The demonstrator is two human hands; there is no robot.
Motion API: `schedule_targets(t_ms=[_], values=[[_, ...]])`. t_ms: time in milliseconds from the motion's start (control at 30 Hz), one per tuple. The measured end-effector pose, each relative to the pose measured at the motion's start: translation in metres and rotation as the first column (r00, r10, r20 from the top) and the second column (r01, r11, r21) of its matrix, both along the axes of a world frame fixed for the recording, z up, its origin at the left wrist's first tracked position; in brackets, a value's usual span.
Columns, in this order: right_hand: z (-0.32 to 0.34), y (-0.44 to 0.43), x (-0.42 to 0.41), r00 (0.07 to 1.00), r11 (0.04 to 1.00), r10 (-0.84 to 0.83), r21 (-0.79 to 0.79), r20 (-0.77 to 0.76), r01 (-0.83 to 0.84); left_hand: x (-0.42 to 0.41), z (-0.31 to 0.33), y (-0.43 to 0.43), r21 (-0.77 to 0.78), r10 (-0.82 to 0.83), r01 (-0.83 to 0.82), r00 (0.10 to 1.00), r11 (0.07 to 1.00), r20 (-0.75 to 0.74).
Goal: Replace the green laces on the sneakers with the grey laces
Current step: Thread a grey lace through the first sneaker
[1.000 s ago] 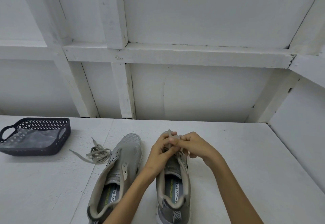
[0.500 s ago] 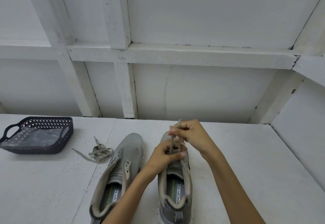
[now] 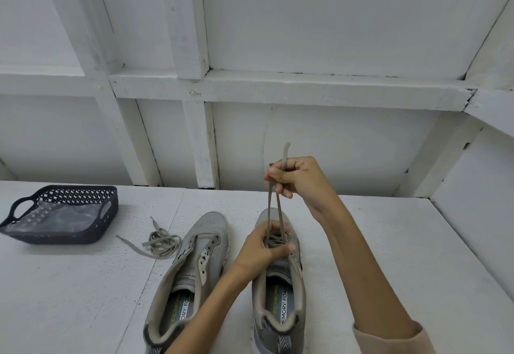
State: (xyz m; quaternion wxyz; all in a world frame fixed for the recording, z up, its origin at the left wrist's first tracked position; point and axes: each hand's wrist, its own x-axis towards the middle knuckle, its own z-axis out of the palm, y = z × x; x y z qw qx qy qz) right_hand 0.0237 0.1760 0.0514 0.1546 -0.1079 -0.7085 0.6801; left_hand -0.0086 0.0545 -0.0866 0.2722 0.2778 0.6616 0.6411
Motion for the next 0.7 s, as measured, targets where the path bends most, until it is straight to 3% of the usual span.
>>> schedule_targets(t_ms=[167, 333, 500, 700], values=[[-0.011, 0.006, -0.005, 0.998, 0.999, 0.024, -0.05, 0.065, -0.021, 0.001, 0.004, -0.004, 0.099, 0.074, -0.072, 0.997, 0.993, -0.024], [-0.018, 0.015, -0.005, 0.988, 0.998, 0.054, 0.006, 0.144, -0.056, 0.002, 0.04, 0.001, 0.253, 0.081, -0.072, 0.996, 0.965, -0.024], [-0.022, 0.026, -0.003, 0.989, 0.997, -0.081, 0.018, 0.126, 0.079, -0.01, 0.057, 0.011, 0.186, 0.244, -0.224, 0.966, 0.957, -0.089], [-0.038, 0.052, 0.007, 0.933, 0.943, -0.296, -0.091, 0.202, 0.319, -0.017, 0.045, 0.005, 0.092, 0.373, -0.37, 0.927, 0.925, -0.022]])
